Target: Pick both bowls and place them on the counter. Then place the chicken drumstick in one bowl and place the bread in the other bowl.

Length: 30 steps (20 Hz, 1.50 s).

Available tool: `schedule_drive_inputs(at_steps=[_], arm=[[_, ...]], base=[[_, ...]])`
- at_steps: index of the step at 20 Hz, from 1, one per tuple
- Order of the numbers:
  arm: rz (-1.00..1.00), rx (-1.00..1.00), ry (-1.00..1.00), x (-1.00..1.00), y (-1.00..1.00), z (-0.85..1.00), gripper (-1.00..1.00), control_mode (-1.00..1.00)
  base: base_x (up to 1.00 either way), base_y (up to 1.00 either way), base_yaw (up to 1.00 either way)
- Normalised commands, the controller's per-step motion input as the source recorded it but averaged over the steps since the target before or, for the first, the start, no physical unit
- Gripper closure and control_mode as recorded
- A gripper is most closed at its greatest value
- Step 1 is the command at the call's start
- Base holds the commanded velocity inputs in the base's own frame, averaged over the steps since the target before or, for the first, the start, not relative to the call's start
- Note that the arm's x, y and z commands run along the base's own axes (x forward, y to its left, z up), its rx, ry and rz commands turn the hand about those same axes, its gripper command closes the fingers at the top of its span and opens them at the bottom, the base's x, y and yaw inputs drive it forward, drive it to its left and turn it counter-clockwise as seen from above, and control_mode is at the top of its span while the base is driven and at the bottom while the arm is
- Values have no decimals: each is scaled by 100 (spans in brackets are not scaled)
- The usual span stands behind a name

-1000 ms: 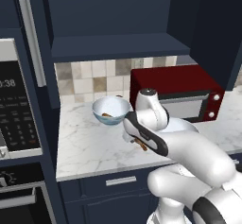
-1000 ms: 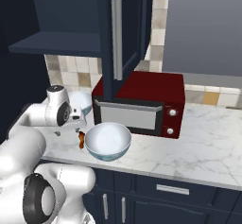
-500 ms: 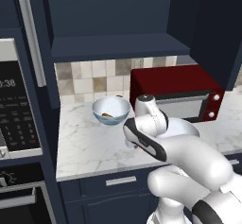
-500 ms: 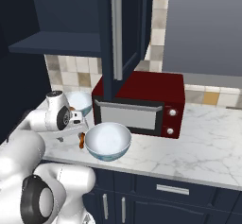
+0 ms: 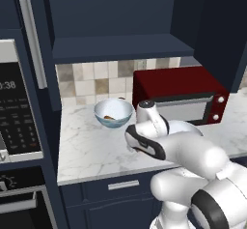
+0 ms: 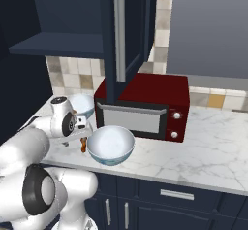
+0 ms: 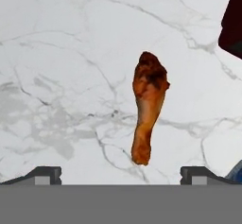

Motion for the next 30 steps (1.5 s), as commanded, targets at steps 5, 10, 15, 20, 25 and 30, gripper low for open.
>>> schedule_drive_inputs(at_steps=[5,10,15,20,25,30], arm=[[0,-3,5,35,0,-13,-100,-100],[0,-3,8,21,0,-14,-100,-100],[0,-3,5,-12,0,-7,-100,-100],[1,-4,1,-23,0,-8,-100,-100],[0,-4,7,-4,-11,-29,-100,-100],[1,0,3,4,-5,-17,-100,-100]], base=[[0,0,0],[0,0,0],[0,0,0],[0,0,0],[0,0,0],[0,0,0]])
